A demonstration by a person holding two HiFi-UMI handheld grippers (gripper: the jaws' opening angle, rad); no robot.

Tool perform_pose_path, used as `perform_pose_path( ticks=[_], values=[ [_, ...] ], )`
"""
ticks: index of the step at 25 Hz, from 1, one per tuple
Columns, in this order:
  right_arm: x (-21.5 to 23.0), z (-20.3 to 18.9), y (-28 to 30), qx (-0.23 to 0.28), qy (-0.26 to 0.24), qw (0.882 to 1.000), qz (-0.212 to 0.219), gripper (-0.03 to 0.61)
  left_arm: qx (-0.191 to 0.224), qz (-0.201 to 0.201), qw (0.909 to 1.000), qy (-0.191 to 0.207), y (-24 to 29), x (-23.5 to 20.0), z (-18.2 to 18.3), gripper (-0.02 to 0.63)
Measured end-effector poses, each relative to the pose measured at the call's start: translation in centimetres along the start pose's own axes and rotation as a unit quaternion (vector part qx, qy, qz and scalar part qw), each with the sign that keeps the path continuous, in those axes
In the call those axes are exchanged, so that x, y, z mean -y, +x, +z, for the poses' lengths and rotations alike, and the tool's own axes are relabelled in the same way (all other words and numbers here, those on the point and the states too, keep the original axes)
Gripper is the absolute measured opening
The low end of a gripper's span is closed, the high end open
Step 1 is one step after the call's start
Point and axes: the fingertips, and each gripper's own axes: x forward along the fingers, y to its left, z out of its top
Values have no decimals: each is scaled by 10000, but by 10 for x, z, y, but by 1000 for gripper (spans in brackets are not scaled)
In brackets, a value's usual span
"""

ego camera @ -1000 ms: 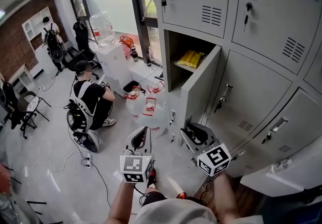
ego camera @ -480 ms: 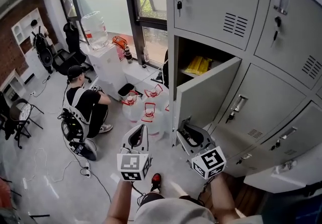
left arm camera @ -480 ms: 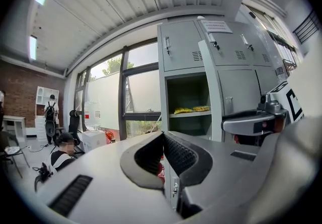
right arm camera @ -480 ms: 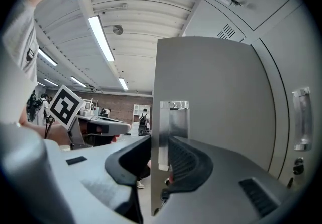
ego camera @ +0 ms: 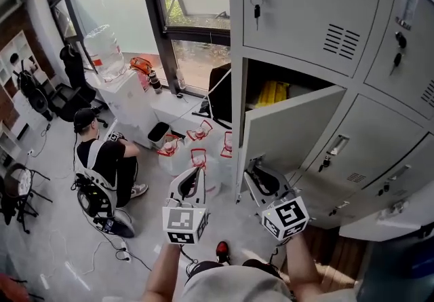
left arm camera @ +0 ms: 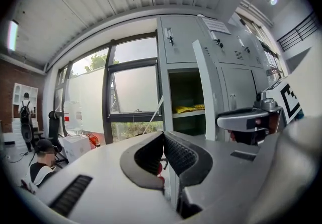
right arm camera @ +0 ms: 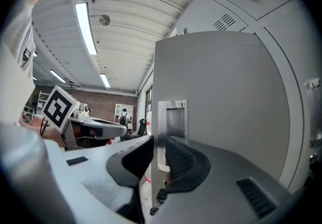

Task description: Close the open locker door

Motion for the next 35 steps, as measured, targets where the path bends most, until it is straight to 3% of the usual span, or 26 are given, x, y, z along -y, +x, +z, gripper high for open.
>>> perform_pose_path(
  ticks=[17, 35],
  values=[
    [40, 1, 72, -109, 64, 9912, -1318, 72, 2, -870, 9962, -90, 69, -48, -9, 21],
    [89, 1, 115, -178, 55, 9749, -2219, 66, -70, -1201, 9925, -235, 122, -75, -20, 21]
  ],
)
